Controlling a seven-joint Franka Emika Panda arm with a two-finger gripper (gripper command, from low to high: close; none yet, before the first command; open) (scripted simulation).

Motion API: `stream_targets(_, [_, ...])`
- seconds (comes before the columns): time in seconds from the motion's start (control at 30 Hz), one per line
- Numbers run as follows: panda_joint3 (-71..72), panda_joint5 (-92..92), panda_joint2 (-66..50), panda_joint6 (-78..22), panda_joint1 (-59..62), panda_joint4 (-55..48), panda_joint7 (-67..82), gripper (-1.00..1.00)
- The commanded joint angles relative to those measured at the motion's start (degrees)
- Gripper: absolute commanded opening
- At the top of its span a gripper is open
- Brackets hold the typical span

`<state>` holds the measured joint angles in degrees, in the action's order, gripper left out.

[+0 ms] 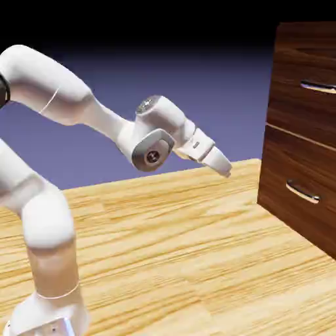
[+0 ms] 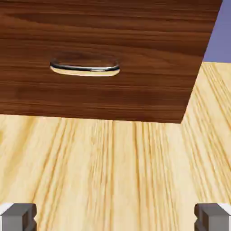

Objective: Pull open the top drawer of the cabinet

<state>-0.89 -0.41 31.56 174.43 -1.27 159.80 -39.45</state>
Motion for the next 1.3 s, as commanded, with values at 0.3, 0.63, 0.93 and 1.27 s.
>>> stream_targets(0.3, [-7.41,-3.39,-9.08,3.52,-4.81,-9.94,24.92,0.0])
stream_targets(0.63, [-14.82,-6.77,-18.16,7.04,-9.63,-19.89,49.84,0.0])
stream_targets(0.93, [-21.5,-9.82,-26.33,10.21,-13.96,-28.84,72.26,0.0])
stream_targets(1.27, [-28.91,-13.21,-35.41,13.73,-18.78,-38.78,97.18,0.0])
